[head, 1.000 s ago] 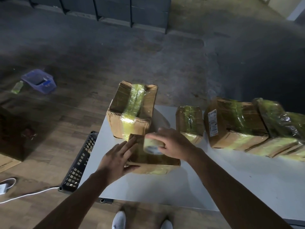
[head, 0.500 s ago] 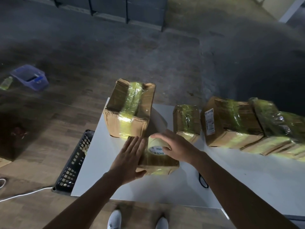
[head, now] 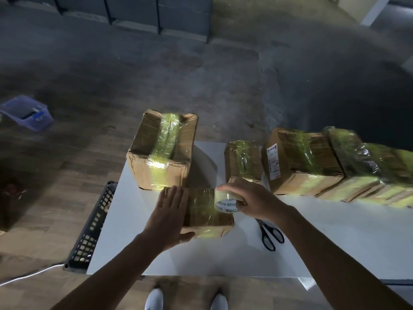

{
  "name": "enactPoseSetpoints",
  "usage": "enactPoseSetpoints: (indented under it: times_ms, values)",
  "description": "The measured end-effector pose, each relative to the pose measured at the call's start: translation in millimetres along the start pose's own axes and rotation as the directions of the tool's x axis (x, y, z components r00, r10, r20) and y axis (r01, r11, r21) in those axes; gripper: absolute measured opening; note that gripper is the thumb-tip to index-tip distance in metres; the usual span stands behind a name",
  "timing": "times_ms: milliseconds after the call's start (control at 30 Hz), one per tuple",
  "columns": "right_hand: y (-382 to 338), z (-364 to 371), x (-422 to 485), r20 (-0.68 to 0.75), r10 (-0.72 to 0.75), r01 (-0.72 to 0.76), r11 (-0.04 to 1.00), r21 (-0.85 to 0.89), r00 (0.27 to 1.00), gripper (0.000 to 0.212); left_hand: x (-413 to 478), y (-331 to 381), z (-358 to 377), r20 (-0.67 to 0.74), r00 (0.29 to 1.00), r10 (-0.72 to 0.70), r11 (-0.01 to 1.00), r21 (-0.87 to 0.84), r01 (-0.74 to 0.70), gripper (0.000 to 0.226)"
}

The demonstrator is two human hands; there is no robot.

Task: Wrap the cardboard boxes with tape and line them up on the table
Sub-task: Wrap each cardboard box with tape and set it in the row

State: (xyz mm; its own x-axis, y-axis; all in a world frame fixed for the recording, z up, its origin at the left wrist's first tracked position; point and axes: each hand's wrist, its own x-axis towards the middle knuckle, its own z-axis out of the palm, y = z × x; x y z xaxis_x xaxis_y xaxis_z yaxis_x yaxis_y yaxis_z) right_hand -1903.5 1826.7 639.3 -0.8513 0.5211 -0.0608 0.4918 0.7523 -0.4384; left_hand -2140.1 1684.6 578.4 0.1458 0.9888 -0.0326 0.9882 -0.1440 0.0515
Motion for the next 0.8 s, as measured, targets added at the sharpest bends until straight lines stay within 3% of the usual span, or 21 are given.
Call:
enactPoseSetpoints:
  times_ms: [167,333,433,633,800]
  values:
    - [4.2,15.8,5.3,-0.051,-0.051,0.053,0.998,0.027,0.997,0.058,27.4,28.9,7.6,0.011,0.996,0.089,0.993,-0.075,-0.087,0.111]
    - [9.3,9.4,-4.9,-0.048,0.071,-0.06,0.977,0.203,0.996,0.055,27.5,26.1,14.8,-0.015,0.996,0.083,0.994,-0.074,-0.084,0.112]
    - [25.3,-4.2,-17.8,-0.048,0.074,-0.069,0.993,0.091,0.996,0.043,29.2,26.8,15.2,-0.031,0.995,0.09,0.994,-0.059,-0.092,0.111]
    - [46.8,15.0,-34.2,0.101,0.142,-0.132,0.986,-0.101,0.985,0.04,29.0,29.6,19.0,-0.036,0.986,0.163,0.987,0.005,-0.163,0.1]
    - [56.0,37.7,-32.8,0.067,0.127,-0.119,0.986,-0.113,0.99,0.04,31.9,38.8,9.2,0.101,0.99,0.101,0.991,0.081,-0.11,0.104]
